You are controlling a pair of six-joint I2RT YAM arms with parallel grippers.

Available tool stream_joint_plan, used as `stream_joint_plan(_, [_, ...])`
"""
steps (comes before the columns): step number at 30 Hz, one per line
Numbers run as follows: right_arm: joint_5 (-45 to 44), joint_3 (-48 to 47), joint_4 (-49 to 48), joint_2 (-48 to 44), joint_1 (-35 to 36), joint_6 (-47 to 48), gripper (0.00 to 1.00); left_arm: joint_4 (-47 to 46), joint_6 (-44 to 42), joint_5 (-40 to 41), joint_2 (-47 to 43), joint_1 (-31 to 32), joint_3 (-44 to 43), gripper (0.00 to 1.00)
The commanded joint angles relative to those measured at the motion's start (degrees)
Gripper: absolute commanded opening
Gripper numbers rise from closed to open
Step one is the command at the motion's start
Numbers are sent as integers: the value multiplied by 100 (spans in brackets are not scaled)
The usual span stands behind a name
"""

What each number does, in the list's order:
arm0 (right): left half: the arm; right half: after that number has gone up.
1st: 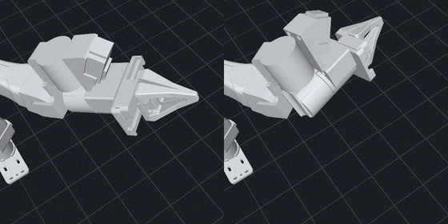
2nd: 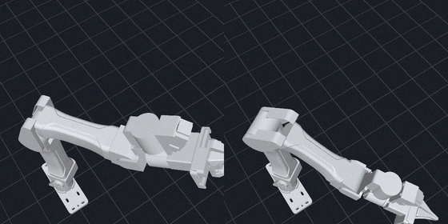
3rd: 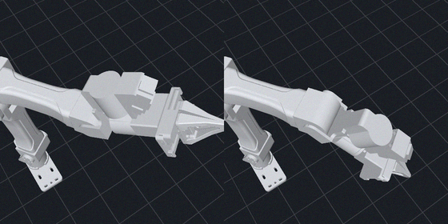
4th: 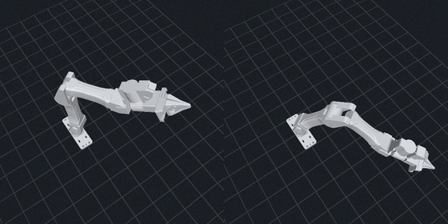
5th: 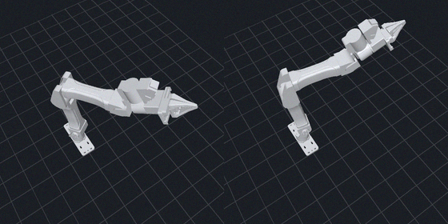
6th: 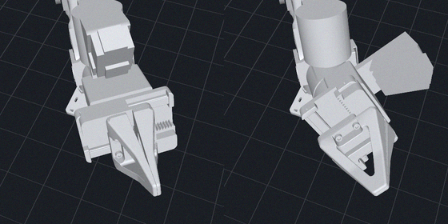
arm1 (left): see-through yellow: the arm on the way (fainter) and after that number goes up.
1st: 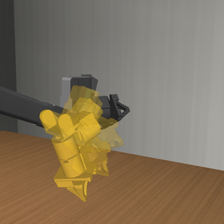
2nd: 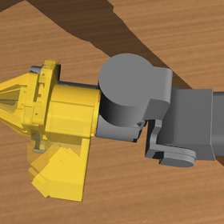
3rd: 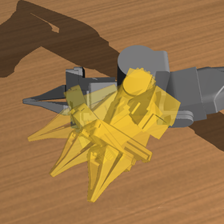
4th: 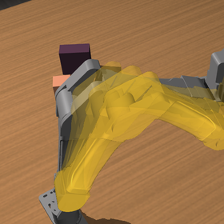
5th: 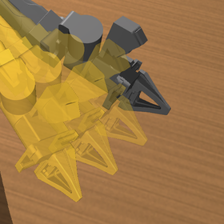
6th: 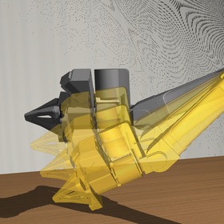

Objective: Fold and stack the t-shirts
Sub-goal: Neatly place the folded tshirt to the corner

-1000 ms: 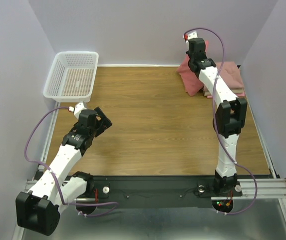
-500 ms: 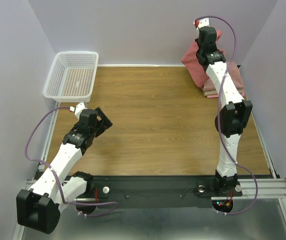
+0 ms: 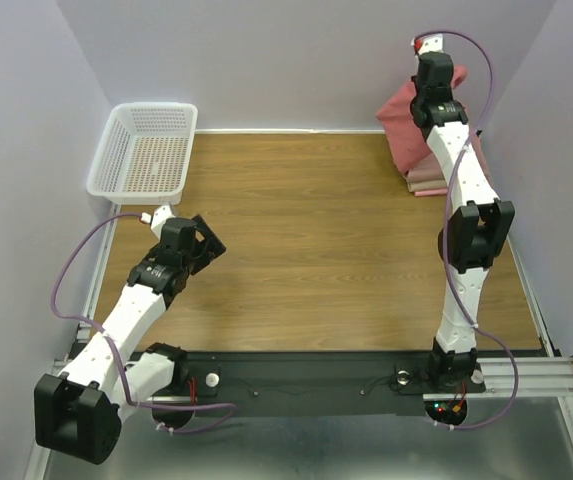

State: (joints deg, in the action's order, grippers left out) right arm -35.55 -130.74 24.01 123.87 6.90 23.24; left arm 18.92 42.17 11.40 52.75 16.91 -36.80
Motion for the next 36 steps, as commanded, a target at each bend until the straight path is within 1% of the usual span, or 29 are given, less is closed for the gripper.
stream_joint_plan(1, [12, 48, -423, -215, -364, -206, 0, -99, -104, 56, 104, -3, -258, 98])
stream_joint_plan(5, [434, 188, -432, -101, -645, -347, 1, -143, -139, -41, 209, -3, -258, 98])
stream_joint_plan(9, [751, 110, -458, 242, -909, -330, 0, -117, -130, -6, 218, -3, -258, 98])
stream_joint_plan(15, [751, -198, -467, 778, -1199, -417, 1, -46, -139, 38, 235, -3, -328, 98])
stream_joint_plan(16, [760, -198, -467, 805, -1225, -443, 2, -46, -130, 38, 244, -3, -328, 98])
stream_joint_plan(20, [743, -294, -555, 980, -1340, -505, 17, -11, -148, 20, 297, -3, -381, 98])
stream_joint_plan(21, [569, -338, -634, 1068, -1383, -540, 43, 7, -148, 12, 306, -3, -398, 98])
stream_joint_plan(23, [340, -522, -661, 1139, -1428, -636, 77, 24, -157, 3, 306, -3, -425, 98])
stream_joint_plan(24, [277, -566, -669, 1156, -1445, -689, 91, 42, -157, 3, 315, -3, -442, 98])
stream_joint_plan(25, [225, -576, -678, 1148, -1454, -759, 100, 51, -148, -15, 297, -3, -460, 98])
stream_joint_plan(28, [206, -366, -678, 754, -1463, -1163, 100, 147, -166, -15, 236, -3, -521, 98])
stream_joint_plan(29, [267, -269, -661, 613, -1454, -1164, 100, 156, -174, -32, 201, -3, -548, 98])
stream_joint_plan(30, [468, 19, -669, 446, -1454, -1373, 100, 156, -174, -50, 131, -3, -565, 98])
stream_joint_plan(31, [618, 274, -661, -25, -1454, -1680, 100, 165, -183, -76, 104, -3, -574, 98])
stream_joint_plan(32, [767, 512, -652, -265, -1454, -1857, 100, 174, -174, -111, 69, -3, -592, 98])
stream_joint_plan(33, [1143, 1080, -626, -581, -1454, -2041, 100, 226, -157, -146, 25, -3, -627, 98])
stream_joint_plan(34, [1347, 1381, -608, -871, -1454, -2235, 100, 261, -148, -173, 7, -3, -644, 98])
stream_joint_plan(35, [1488, 1689, -591, -1161, -1454, -2689, 100, 305, -165, -173, -2, -3, -671, 98])
stream_joint_plan(36, [1742, 2075, -573, -1869, -1454, -2920, 100, 349, -174, -190, -10, -3, -714, 99])
